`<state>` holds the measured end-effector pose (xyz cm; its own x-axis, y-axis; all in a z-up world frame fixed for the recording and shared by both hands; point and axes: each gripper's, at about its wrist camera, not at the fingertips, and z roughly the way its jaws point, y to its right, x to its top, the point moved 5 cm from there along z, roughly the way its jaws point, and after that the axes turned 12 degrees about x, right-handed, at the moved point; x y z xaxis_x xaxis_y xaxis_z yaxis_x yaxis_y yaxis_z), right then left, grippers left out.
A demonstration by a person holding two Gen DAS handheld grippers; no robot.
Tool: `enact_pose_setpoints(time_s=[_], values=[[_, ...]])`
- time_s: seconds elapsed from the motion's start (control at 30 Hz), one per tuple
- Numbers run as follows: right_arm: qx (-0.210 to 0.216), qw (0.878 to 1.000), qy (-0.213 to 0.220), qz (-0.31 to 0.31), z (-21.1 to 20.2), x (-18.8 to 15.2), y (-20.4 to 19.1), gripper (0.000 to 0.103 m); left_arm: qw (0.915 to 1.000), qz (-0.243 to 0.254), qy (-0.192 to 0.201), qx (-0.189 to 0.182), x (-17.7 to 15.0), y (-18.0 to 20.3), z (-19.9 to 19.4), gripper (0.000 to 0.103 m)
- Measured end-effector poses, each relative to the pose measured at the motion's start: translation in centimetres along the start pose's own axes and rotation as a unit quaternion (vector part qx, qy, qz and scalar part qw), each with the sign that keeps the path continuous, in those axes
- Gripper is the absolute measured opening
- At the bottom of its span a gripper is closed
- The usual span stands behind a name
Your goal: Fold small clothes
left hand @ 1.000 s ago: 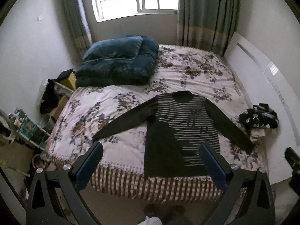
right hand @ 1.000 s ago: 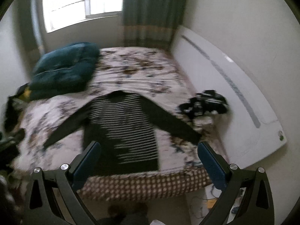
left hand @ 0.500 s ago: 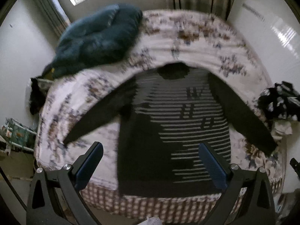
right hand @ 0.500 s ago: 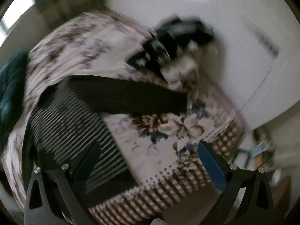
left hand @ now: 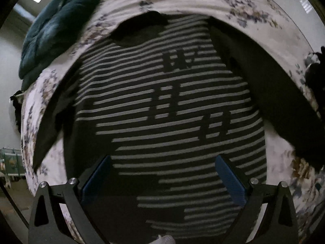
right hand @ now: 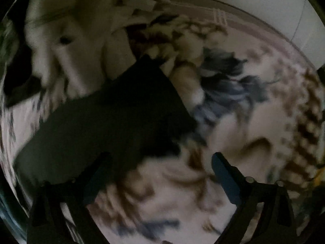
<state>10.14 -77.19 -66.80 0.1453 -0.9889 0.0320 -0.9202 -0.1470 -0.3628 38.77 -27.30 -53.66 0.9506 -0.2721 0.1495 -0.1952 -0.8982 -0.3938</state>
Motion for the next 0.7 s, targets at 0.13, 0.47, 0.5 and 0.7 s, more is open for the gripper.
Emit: enact_pose_setpoints(time_s=[0.13,0.47,0.5,0.7], values=[[0.047,0.997,0.042,0.034,2.3,0.9,-0.2,0.067,0.9998,0.017,0.01,0.0,0.9,0.9,1.2,0.103],[0.052,0.992,0.113,-0.023,-1.0,-2.2,-4.7,0.004,0.9998,-0.012,0.006,-0.014,1.7,-3.5,1.9,0.103],[0.058,0.99,0.118,-0.053,-2.1,-3.1,-6.5,0.004,0.9997,-0.019,0.004,-0.014,1.7,-4.3,2.1,0.103],[0.087,0.96,0.131,-0.231,-7.7,-10.6,-20.1,0.004,0.9964,-0.084,-0.005,0.008,0.6,-12.8,3.8,0.103]])
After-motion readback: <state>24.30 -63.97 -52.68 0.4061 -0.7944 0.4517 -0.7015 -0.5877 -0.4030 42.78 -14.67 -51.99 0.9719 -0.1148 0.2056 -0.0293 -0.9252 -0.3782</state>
